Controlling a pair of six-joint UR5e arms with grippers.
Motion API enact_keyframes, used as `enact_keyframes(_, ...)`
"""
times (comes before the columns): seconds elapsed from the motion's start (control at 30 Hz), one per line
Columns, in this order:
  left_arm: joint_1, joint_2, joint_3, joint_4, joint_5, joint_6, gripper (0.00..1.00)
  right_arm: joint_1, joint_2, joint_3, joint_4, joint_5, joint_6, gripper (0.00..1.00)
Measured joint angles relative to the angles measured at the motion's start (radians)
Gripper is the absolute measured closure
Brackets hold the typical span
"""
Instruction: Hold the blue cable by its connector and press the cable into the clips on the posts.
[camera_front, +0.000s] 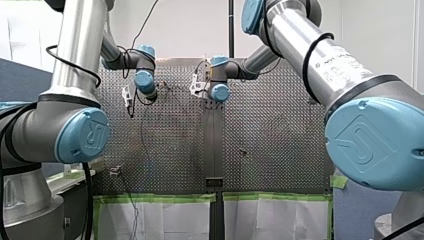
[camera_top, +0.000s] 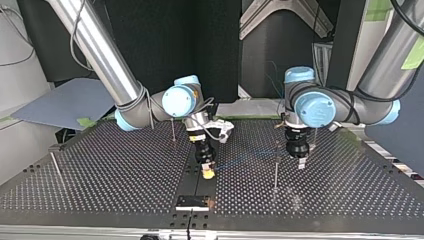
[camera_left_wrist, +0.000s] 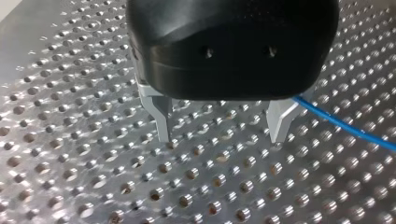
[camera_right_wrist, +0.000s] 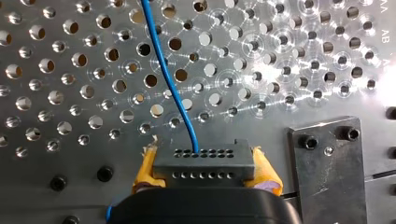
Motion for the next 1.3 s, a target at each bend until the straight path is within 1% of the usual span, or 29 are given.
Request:
enact_keyframes(0.1,-0.01,0.003,-0.011,-0.022,-0.002,-0.026,0.0,0.0,0.0,0.0,0.003,0.0,0.0,1.0)
enact_keyframes(0.2,-0.015,0.012,-0.031,-0.026,0.001,-0.042,0.0,0.0,0.0,0.0,0.004,-0.001,0.0,1.0)
enact_keyframes(0.37,-0.021,0.044,-0.071,-0.005,0.007,-0.066,0.0,0.0,0.0,0.001,0.007,-0.001,0.0,1.0)
enact_keyframes(0.8,-0.036,0.157,-0.188,0.052,0.011,-0.122,0.0,0.004,0.001,0.002,0.016,-0.001,0.0,1.0)
enact_keyframes(0.97,-0.051,0.191,-0.23,0.066,0.036,-0.127,0.0,0.006,0.001,0.003,0.017,-0.001,0.0,1.0)
enact_keyframes(1.07,-0.064,0.213,-0.253,0.067,0.046,-0.129,0.0,0.007,0.001,0.003,0.017,-0.001,0.004,1.0)
enact_keyframes(1.3,-0.093,0.266,-0.272,0.058,0.027,-0.13,0.0,0.007,0.001,0.003,0.017,-0.002,0.009,1.0)
